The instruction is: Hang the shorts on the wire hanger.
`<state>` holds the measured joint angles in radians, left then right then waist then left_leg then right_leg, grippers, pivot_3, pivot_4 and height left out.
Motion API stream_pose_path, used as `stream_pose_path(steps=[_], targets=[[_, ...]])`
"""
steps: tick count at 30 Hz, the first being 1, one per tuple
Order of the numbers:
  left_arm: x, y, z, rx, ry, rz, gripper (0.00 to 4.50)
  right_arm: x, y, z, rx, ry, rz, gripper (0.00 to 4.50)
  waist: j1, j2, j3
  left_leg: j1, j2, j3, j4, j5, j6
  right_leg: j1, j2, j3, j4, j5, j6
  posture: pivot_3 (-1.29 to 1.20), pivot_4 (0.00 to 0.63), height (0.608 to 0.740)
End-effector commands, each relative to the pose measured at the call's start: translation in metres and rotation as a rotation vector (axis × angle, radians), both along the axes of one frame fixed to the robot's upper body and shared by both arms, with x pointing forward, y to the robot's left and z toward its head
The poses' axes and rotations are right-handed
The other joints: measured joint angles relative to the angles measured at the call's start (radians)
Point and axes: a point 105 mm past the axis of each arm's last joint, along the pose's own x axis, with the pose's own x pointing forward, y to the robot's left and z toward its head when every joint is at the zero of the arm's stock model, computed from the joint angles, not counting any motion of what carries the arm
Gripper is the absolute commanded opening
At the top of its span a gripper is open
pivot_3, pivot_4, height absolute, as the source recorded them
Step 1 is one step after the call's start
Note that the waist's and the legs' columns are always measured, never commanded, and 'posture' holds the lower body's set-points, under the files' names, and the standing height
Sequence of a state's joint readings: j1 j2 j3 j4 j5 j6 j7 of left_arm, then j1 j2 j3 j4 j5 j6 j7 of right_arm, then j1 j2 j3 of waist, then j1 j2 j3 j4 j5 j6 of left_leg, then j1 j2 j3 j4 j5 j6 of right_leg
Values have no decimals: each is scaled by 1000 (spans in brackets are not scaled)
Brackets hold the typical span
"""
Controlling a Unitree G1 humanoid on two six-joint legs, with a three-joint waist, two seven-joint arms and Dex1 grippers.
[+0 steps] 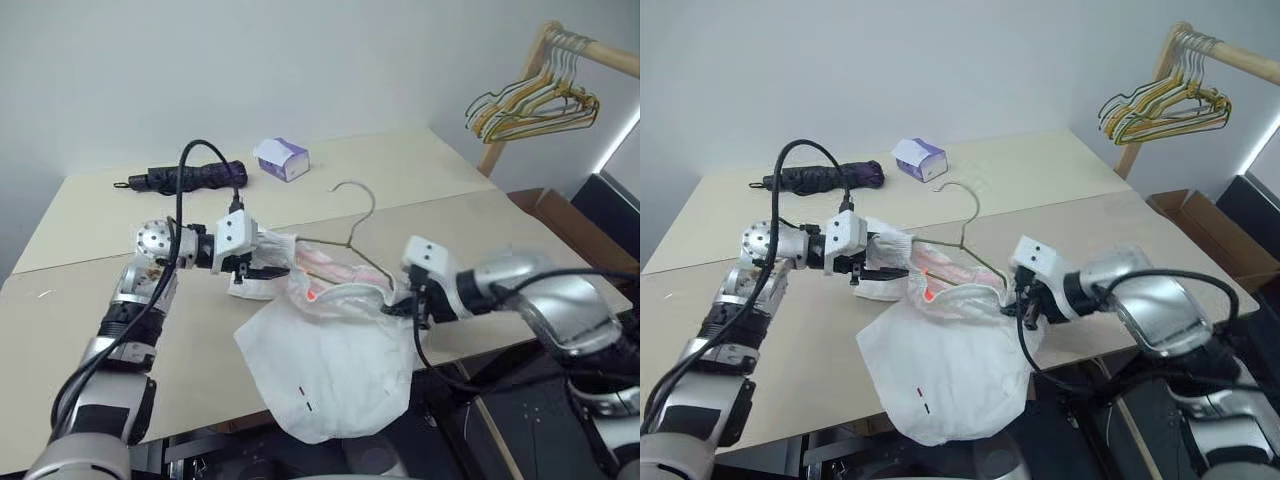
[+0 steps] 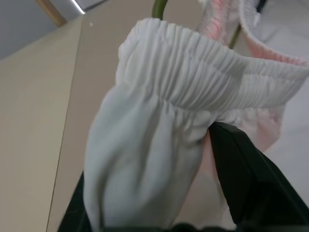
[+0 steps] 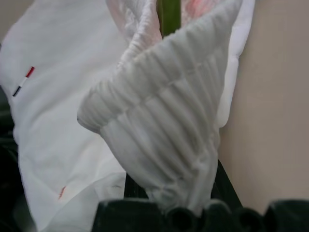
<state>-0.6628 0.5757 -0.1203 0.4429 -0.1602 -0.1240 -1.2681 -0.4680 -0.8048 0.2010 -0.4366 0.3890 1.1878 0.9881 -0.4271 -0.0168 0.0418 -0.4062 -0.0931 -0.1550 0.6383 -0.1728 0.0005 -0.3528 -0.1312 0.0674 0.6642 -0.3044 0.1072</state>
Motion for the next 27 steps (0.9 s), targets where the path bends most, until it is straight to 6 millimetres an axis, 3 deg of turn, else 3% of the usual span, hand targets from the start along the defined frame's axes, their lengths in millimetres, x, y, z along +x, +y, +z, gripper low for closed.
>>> stream_pose_path(steps=[1,3,9,13,18,27], targets=[[12,11,28,-121,-102,154,3784,-10,-6,7,32,-18,-99,0,-2,0,0,0,0,0,0,0,0,0,0,0,0,0,0,-416,0,740],[14,14,35,-150,-128,199,4341,-17,-10,3,45,1,-160,0,-2,0,0,0,0,1,1,0,0,0,0,0,1,0,0,-422,0,740],[2,12,54,-188,-190,179,4341,-29,-25,-3,92,50,-347,0,0,0,0,0,0,1,1,0,0,0,0,0,0,0,0,-437,0,740],[-2,-2,91,-420,-134,229,4341,-26,-47,-4,113,58,-517,0,3,0,0,0,0,1,1,0,0,1,0,0,0,0,0,-442,0,740],[-34,-30,142,-718,-49,166,4341,-3,-90,4,37,-83,-820,0,0,0,0,-1,0,1,2,0,0,1,0,0,0,0,0,-453,0,740],[-70,-50,174,-823,71,33,4341,26,-162,28,21,-109,-1175,0,-1,7,-5,1,0,5,2,0,0,3,1,1,0,0,0,-452,0,740]])
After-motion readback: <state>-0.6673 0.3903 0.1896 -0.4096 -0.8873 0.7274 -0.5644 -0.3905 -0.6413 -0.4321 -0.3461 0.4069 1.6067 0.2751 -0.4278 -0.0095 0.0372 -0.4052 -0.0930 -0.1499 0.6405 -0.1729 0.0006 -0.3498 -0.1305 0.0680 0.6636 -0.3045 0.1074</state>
